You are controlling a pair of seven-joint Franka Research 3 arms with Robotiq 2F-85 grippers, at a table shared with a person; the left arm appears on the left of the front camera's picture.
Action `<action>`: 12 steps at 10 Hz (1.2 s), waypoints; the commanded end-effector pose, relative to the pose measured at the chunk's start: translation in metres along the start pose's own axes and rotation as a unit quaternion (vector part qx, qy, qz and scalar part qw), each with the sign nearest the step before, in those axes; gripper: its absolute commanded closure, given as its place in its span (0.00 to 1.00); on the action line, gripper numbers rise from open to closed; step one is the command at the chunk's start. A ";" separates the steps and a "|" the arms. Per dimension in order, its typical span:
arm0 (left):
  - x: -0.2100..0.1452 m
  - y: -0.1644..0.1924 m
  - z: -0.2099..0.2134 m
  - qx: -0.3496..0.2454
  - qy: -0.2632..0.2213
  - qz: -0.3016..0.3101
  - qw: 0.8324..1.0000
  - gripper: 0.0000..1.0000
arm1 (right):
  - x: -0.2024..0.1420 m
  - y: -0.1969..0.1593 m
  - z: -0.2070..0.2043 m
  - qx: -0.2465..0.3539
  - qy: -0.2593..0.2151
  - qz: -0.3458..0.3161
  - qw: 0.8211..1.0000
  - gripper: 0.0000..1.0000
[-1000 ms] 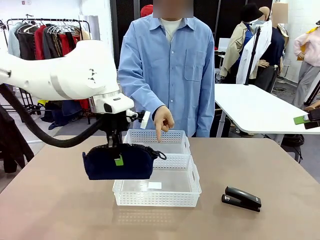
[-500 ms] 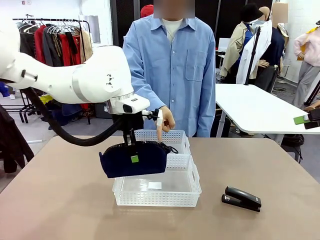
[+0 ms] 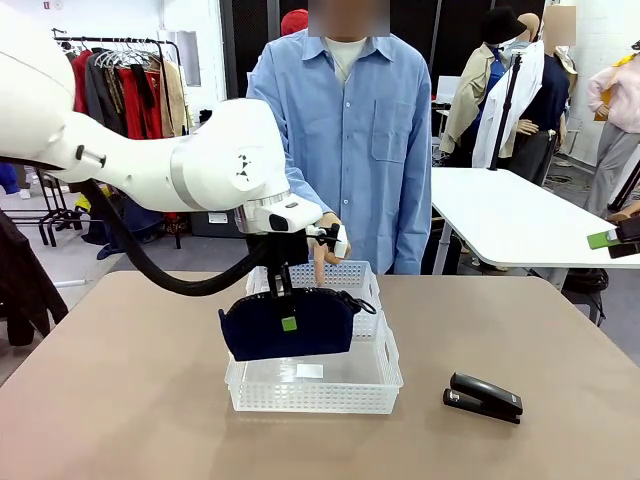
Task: Distribute items into two baskets.
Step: Place the picked Pencil pouch into the Organizing basket as instructed by the person.
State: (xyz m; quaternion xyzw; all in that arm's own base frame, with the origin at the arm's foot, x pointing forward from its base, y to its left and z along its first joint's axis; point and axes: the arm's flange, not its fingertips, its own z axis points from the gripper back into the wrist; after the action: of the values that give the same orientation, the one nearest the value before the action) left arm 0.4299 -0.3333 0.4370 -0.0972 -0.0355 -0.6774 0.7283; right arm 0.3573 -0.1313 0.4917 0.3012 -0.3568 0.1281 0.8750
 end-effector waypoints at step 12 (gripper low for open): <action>0.013 0.013 -0.088 0.033 0.020 -0.014 0.999 1.00 | 0.001 -0.001 -0.002 0.011 -0.015 0.001 1.000 0.00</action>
State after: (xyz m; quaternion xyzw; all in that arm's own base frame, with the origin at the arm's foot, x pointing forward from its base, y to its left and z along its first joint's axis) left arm 0.4394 -0.3646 0.3564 -0.0719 -0.0359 -0.6948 0.7147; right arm 0.3573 -0.1313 0.4917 0.3012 -0.3568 0.1282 0.8750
